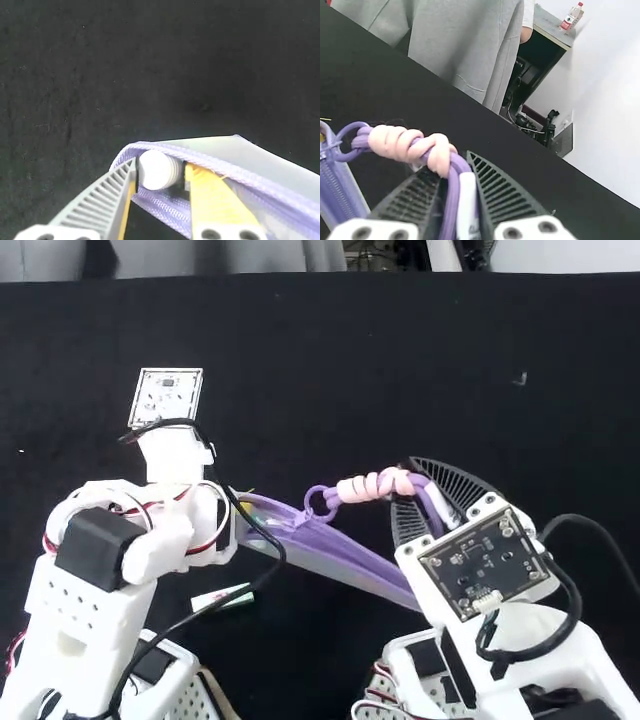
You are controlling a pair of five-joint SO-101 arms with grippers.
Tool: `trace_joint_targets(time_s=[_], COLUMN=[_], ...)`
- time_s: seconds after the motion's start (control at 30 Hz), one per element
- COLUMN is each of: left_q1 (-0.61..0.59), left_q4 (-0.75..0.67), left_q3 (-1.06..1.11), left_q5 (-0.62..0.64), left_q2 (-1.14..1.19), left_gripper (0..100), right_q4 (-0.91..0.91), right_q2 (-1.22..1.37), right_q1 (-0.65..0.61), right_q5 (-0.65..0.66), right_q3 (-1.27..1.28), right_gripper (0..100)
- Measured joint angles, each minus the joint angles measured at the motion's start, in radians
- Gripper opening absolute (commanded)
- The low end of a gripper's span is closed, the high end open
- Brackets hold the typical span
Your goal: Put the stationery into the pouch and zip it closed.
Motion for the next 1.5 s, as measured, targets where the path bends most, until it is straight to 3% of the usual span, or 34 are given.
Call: trace_joint_targets(time_s=[0.33, 0.6, 0.8, 1.0, 1.3, 1.4, 1.5], left_q1=[0.281, 0.371, 0.512, 0.652, 0.690, 0.690, 0.689], left_q4=[-0.011, -0.160, -0.198, -0.298, -0.554, -0.578, -0.577], left_q3=[-0.043, -0.044, -0.044, 0.044, 0.189, 0.198, 0.204], left_q5=[-0.011, -0.014, -0.014, -0.137, -0.222, -0.226, -0.230], left_q2=[-0.011, -0.011, -0.011, -0.012, -0.012, -0.012, -0.012], left_gripper=[9, 9, 9, 9, 11, 21, 22], right_q4=[0.012, 0.012, 0.012, 0.014, 0.014, 0.014, 0.014], right_q2=[0.000, -0.015, -0.015, -0.015, -0.015, -0.015, -0.015], right_q1=[0.000, 0.002, 0.002, 0.003, 0.003, 0.005, 0.005], right_q5=[0.000, 0.000, 0.000, 0.000, 0.000, 0.000, 0.000], right_q3=[0.000, 0.000, 0.000, 0.000, 0.000, 0.000, 0.000], right_gripper=[1.1, 1.1, 1.1, 1.1, 1.1, 1.1, 1.1])
